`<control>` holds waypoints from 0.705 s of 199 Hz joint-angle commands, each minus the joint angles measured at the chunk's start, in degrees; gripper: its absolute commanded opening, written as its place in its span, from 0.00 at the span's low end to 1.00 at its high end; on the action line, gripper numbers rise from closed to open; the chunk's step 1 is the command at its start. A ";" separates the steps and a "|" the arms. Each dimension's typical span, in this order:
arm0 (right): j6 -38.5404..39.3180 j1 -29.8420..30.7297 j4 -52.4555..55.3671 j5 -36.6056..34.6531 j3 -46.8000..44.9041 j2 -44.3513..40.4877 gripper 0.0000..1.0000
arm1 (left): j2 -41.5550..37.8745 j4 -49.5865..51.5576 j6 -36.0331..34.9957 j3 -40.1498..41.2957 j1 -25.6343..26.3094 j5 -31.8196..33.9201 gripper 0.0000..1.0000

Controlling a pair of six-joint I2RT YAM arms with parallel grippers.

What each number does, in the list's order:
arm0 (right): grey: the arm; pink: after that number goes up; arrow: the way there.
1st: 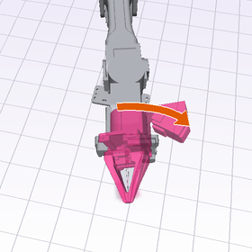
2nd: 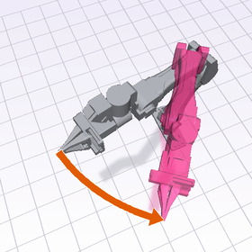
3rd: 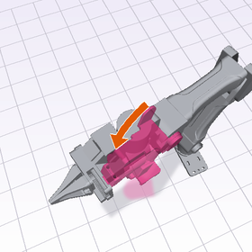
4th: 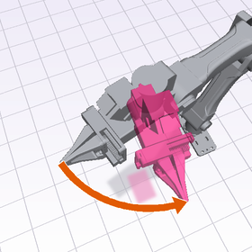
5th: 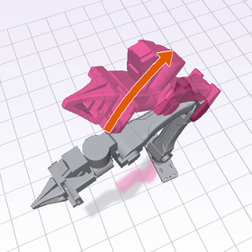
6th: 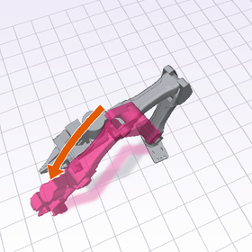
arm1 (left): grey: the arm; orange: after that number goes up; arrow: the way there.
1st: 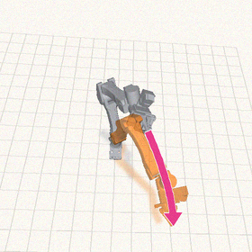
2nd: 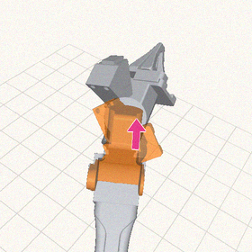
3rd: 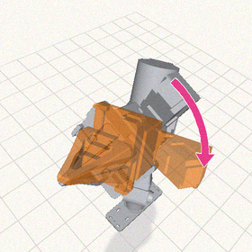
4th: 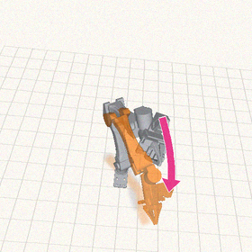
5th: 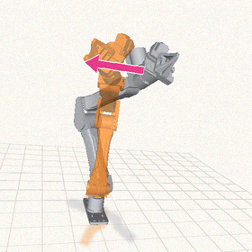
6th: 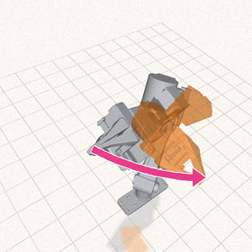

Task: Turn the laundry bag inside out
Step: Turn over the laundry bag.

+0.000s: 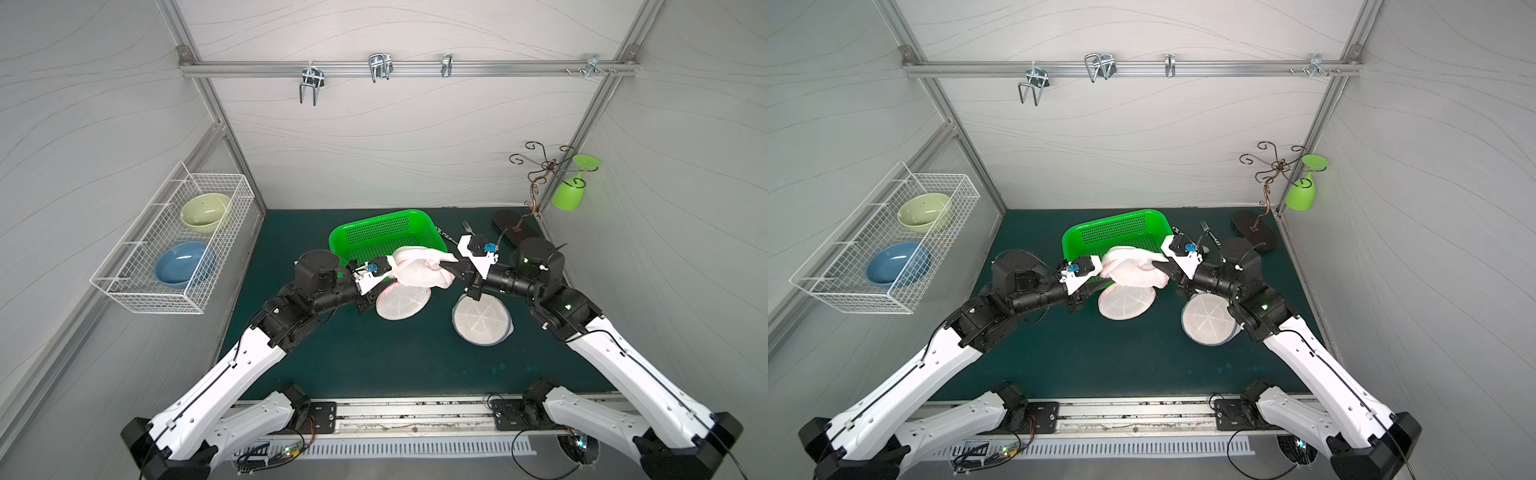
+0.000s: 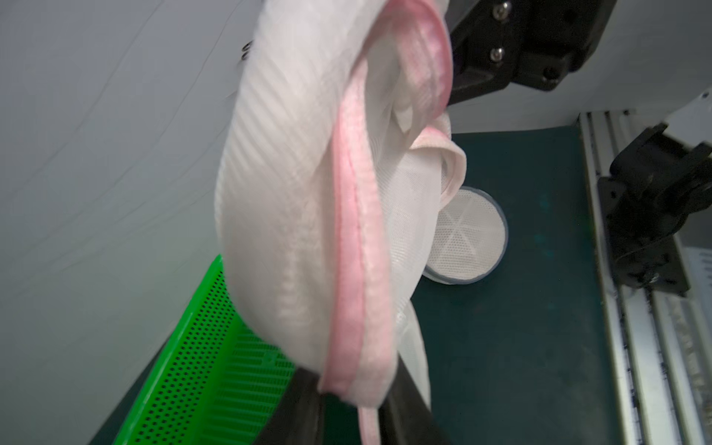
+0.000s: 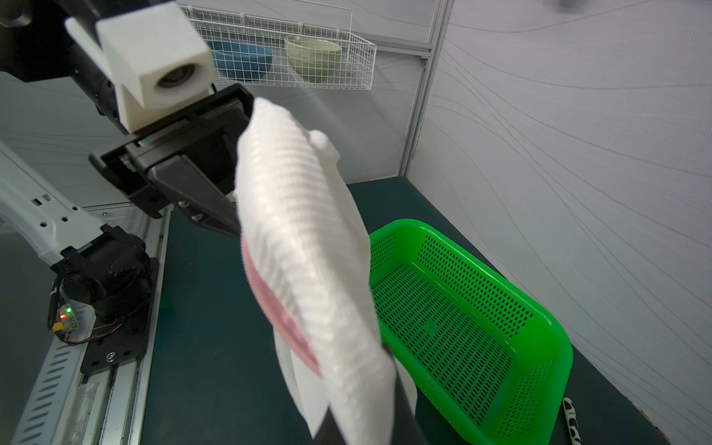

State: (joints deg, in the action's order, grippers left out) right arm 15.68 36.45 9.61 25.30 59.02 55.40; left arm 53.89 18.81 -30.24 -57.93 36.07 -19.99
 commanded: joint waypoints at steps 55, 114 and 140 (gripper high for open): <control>-4.60 -0.24 0.18 -8.20 1.94 1.17 0.00 | -0.45 -2.20 0.00 -1.02 0.17 2.26 0.00; -22.84 -0.47 3.89 -33.12 6.68 4.35 0.00 | -1.29 2.12 7.13 -1.12 0.22 9.84 0.00; -32.97 -0.26 2.55 -28.24 8.99 6.93 0.00 | -1.09 2.10 11.53 0.13 0.34 6.50 0.00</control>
State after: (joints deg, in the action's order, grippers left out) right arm -4.47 36.40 13.26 -0.89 64.93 60.42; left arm 53.65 20.53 -24.10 -57.93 36.16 -12.43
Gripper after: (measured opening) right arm 0.074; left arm 0.044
